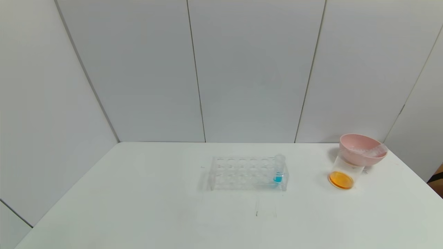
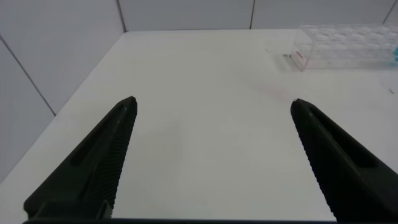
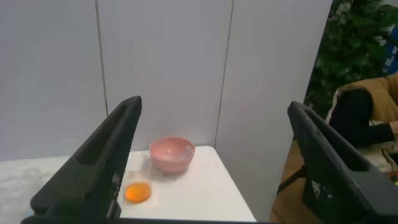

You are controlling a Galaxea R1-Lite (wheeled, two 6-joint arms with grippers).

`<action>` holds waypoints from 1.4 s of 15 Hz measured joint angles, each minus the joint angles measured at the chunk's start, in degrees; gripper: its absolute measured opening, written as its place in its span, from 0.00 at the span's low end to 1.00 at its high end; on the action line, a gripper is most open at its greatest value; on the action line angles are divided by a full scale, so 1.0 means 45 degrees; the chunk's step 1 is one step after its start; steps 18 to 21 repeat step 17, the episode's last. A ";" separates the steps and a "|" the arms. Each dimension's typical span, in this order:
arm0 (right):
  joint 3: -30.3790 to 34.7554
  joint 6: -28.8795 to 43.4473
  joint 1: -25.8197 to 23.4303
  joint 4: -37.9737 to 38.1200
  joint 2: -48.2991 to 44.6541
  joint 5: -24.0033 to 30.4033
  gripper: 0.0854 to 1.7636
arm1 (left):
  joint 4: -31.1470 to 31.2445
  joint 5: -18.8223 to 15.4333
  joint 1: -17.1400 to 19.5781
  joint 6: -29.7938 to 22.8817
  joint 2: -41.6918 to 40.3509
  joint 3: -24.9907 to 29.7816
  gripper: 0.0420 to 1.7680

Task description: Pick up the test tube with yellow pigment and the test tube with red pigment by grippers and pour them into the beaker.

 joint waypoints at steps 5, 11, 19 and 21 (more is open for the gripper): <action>0.3752 0.0647 0.0813 0.2254 -0.3993 -0.0244 0.96 | 0.0000 0.0000 0.0000 0.0000 0.0000 0.0000 1.00; 0.7396 0.1157 0.0937 0.2422 -0.5041 0.1422 0.96 | 0.0000 0.0000 0.0000 0.0000 0.0000 0.0000 1.00; 0.7916 0.1084 0.0937 0.2563 -0.5107 0.2568 0.96 | 0.0000 0.0000 0.0000 0.0000 0.0000 0.0000 1.00; 0.7916 0.1084 0.0937 0.2563 -0.5107 0.2568 0.96 | 0.0000 0.0000 0.0000 0.0000 0.0000 0.0000 1.00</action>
